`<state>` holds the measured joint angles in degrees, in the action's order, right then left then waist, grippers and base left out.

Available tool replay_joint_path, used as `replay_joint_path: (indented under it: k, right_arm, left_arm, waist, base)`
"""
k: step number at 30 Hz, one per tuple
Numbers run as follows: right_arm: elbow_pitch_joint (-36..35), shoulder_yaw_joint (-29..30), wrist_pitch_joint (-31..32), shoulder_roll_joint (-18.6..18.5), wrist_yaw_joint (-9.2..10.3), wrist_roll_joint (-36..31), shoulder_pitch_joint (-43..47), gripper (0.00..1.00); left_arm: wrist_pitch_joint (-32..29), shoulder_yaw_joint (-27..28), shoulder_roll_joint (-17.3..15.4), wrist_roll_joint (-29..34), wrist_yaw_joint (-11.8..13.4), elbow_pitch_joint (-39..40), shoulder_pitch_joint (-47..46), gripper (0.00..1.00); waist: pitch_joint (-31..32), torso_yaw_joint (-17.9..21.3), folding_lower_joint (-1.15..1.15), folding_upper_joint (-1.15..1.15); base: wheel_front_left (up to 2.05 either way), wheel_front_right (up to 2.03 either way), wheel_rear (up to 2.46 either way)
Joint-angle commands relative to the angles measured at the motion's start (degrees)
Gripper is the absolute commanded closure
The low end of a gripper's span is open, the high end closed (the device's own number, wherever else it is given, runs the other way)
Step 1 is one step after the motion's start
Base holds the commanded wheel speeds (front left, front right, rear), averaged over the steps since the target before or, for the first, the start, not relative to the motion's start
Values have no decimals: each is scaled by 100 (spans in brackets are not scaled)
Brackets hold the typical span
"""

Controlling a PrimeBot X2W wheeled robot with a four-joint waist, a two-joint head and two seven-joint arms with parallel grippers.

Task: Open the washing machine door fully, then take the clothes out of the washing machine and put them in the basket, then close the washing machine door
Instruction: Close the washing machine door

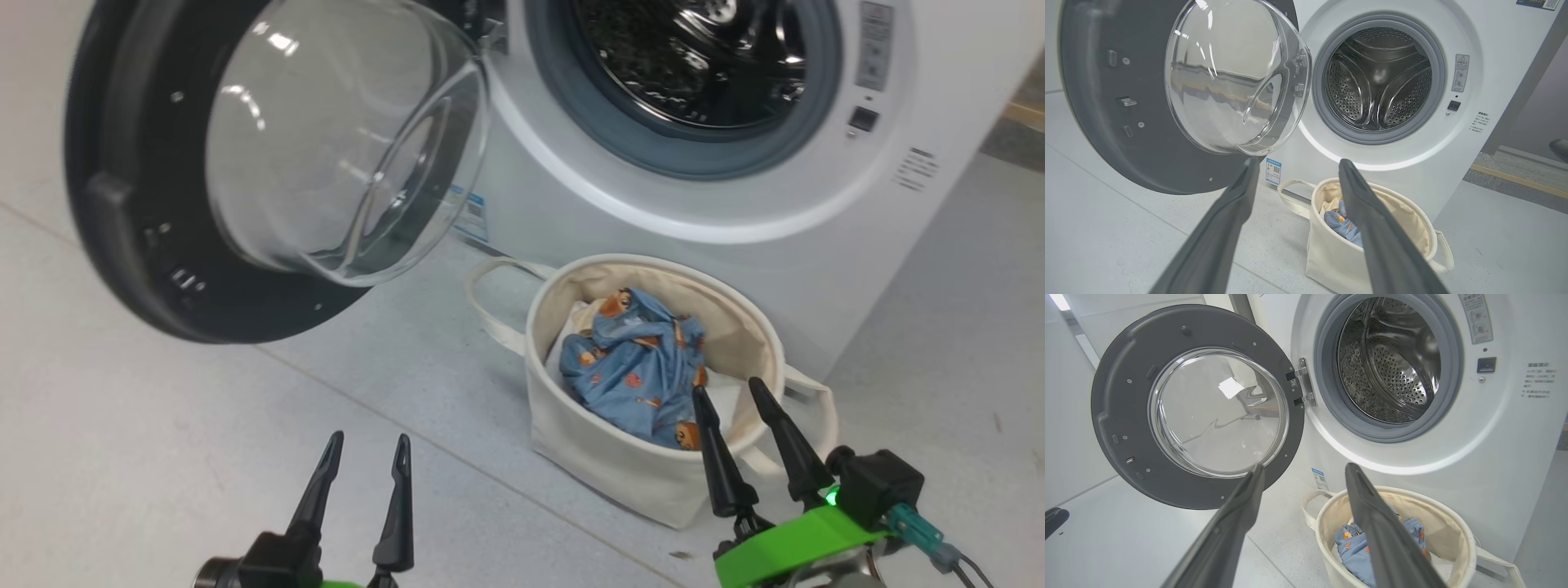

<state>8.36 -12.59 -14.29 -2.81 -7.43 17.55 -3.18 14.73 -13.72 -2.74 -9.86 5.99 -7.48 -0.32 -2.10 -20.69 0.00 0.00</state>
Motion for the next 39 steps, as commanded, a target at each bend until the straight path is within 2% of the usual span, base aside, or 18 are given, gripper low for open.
replay_joint_path:
  k: [1, 14, 39]
  right_arm:
    - [-234, -177, -71, -7, -6, -15, -104, 0]
    - [-238, -369, -71, -7, -6, 85, -77, 0]
    - [-194, -535, -71, -7, -6, 156, -8, 0]
  left_arm:
    - [27, 154, -14, -3, 22, 245, -214, 0]
    - [27, 217, -14, 80, 10, 330, -98, 0]
    - [27, 330, -14, 160, 1, 329, 2, 0]
  waist:
    - [26, -190, 0, 0]
    - [51, -498, 0, 0]
    - [140, -654, 0, 0]
  base:
    - [0, 0, 0]
    - [0, 0, 0]
    - [0, 0, 0]
